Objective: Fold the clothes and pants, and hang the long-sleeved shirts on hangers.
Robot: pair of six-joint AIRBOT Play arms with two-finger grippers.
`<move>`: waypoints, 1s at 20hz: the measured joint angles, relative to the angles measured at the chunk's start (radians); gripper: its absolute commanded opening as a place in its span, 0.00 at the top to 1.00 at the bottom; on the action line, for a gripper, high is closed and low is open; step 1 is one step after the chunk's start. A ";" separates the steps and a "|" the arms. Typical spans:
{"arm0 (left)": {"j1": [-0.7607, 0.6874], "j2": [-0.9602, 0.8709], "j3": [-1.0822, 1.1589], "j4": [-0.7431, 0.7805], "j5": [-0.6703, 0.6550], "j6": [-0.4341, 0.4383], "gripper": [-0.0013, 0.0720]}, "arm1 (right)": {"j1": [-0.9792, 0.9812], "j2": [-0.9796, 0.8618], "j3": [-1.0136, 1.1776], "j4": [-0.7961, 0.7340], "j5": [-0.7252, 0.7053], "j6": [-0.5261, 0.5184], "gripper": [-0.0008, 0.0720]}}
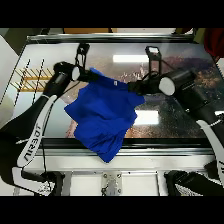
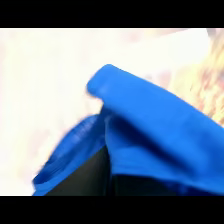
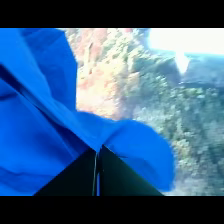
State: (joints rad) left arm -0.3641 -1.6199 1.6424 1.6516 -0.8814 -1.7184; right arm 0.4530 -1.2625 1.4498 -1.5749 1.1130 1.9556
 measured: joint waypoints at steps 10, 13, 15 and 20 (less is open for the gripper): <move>-0.214 0.504 -0.193 -0.094 -0.427 -0.039 0.97 | -0.052 0.008 0.276 -0.025 0.462 -0.211 0.98; -0.351 0.618 -0.358 -0.136 -0.478 -0.155 0.97 | 0.010 0.013 0.229 0.031 0.520 -0.253 0.98; -0.419 0.666 -0.455 -0.142 -0.485 -0.231 0.97 | 0.040 0.020 0.164 0.058 0.535 -0.283 0.98; -0.406 0.690 -0.623 -0.157 -0.369 -0.332 0.97 | 0.066 0.047 -0.016 0.060 0.494 -0.280 0.98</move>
State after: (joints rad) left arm -0.7704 -0.9295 1.0199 1.4948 -1.2499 -2.0506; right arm 0.5186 -1.2152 1.4338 -1.5146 1.6073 1.6760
